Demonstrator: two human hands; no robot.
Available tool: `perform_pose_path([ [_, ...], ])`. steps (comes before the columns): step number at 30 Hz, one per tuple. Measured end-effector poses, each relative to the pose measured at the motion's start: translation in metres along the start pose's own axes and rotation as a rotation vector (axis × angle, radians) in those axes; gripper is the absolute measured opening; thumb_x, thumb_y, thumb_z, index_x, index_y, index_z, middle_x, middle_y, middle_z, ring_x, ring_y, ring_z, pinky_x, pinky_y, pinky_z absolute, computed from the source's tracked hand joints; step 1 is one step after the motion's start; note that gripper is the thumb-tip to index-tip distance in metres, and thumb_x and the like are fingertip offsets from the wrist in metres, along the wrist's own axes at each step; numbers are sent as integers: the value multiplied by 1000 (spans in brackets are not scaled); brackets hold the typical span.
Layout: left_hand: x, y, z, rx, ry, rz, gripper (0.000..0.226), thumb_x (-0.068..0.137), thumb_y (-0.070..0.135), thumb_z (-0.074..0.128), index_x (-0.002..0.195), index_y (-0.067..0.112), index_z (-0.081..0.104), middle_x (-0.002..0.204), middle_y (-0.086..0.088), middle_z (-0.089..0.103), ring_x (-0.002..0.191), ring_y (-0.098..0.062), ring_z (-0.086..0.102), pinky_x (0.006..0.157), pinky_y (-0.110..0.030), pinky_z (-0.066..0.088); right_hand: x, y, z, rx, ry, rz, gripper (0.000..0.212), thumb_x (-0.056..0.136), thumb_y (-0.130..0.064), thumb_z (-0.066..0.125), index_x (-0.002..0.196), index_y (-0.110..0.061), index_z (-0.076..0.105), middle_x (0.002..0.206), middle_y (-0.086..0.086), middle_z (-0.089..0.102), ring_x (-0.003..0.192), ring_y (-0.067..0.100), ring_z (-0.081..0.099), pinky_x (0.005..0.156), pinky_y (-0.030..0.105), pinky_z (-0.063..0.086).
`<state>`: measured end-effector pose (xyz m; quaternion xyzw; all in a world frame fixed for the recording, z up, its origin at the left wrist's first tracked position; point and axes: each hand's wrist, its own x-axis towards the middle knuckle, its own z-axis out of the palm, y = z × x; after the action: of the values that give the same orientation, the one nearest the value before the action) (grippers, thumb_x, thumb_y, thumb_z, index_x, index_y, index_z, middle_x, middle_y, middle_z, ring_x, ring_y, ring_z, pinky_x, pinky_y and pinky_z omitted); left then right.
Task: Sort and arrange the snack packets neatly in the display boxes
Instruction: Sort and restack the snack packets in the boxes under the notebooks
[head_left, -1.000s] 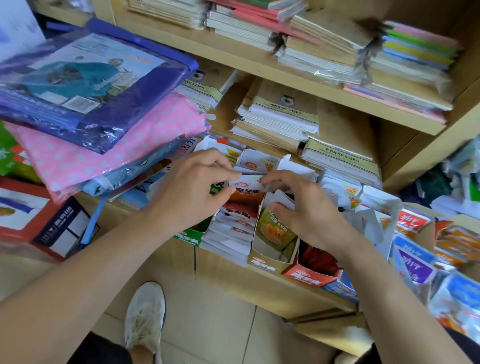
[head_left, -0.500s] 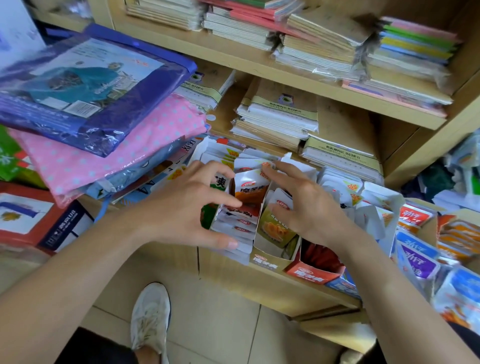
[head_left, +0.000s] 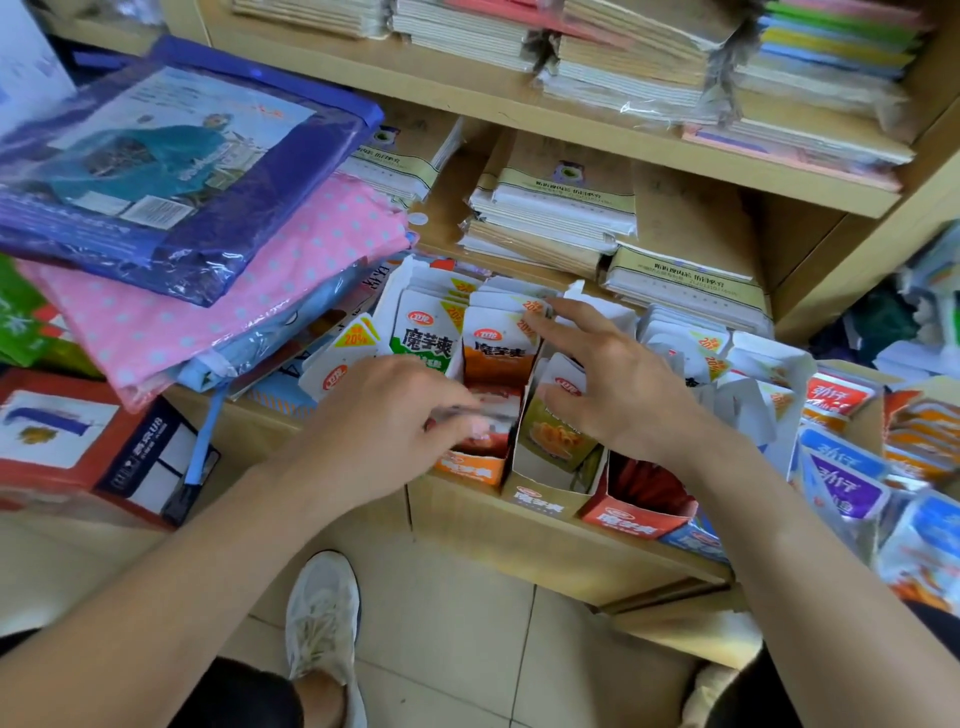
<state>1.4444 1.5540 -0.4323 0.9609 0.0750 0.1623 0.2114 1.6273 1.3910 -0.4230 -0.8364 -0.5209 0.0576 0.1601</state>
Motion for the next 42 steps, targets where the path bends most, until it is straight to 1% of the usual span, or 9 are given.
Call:
perform_pose_path([
  [4, 8, -3, 0, -78, 210, -151, 8, 88, 31, 72, 86, 28, 80, 56, 18, 60, 62, 0, 57, 54, -11, 36, 0, 2, 1, 21, -1, -11, 68, 93, -29, 63, 154, -36, 34, 163, -12, 23, 117, 24, 60, 83, 39, 52],
  [7, 10, 0, 5, -114, 301, -209, 9, 87, 27, 74, 91, 24, 81, 76, 9, 76, 69, -6, 65, 62, -31, 54, 0, 3, 0, 15, -4, -1, 67, 94, -29, 62, 154, -35, 33, 163, -12, 22, 115, 22, 60, 78, 33, 46],
  [12, 8, -2, -3, -178, 359, -213, 15, 85, 33, 67, 97, 30, 75, 73, 5, 74, 65, -12, 63, 59, -41, 53, 0, 2, -1, 20, -7, 0, 68, 95, -32, 61, 156, -36, 30, 163, -14, 20, 119, 22, 59, 87, 43, 54],
  [18, -4, -10, -28, -422, 416, -186, 25, 89, 6, 72, 97, 30, 74, 80, 33, 71, 73, 14, 63, 68, -9, 49, 0, 2, -3, 33, -11, 5, 72, 95, -34, 61, 157, -39, 24, 164, -16, 17, 128, 22, 54, 99, 42, 49],
  [21, -11, -21, -34, -537, 428, -182, 31, 89, 0, 70, 98, 29, 75, 86, 24, 75, 79, 8, 66, 75, -12, 52, -1, 0, -4, 28, -12, -3, 72, 96, -33, 61, 157, -40, 23, 165, -16, 16, 136, 22, 47, 101, 42, 48],
  [29, -18, -51, -38, -852, 440, -341, 13, 85, 23, 77, 97, 22, 81, 99, -8, 78, 91, -24, 70, 88, -44, 57, -2, 2, -6, 70, -16, -8, 76, 92, -31, 65, 156, -42, 24, 165, -17, 17, 136, 22, 48, 101, 44, 49],
  [31, -20, -56, -41, -925, 442, -363, 31, 80, 38, 82, 101, 16, 80, 105, -14, 76, 97, -30, 70, 91, -50, 56, -2, 4, -5, 79, -14, -11, 77, 92, -31, 66, 155, -42, 25, 164, -17, 18, 137, 22, 47, 101, 46, 49],
  [36, -17, -51, -42, -1068, 424, -335, 21, 77, 33, 74, 92, 19, 81, 99, -5, 78, 94, -19, 73, 84, -33, 59, -1, 4, -4, 108, -21, -8, 75, 92, -33, 66, 155, -43, 26, 164, -18, 18, 139, 22, 45, 101, 46, 49],
  [42, -12, -57, -44, -1141, 389, -310, 41, 72, 47, 86, 99, 17, 79, 108, -8, 75, 103, -23, 69, 94, -37, 56, -1, 4, -4, 127, 3, -22, 67, 95, -37, 64, 153, -41, 32, 163, -15, 25, 142, 18, 40, 105, 46, 47],
])
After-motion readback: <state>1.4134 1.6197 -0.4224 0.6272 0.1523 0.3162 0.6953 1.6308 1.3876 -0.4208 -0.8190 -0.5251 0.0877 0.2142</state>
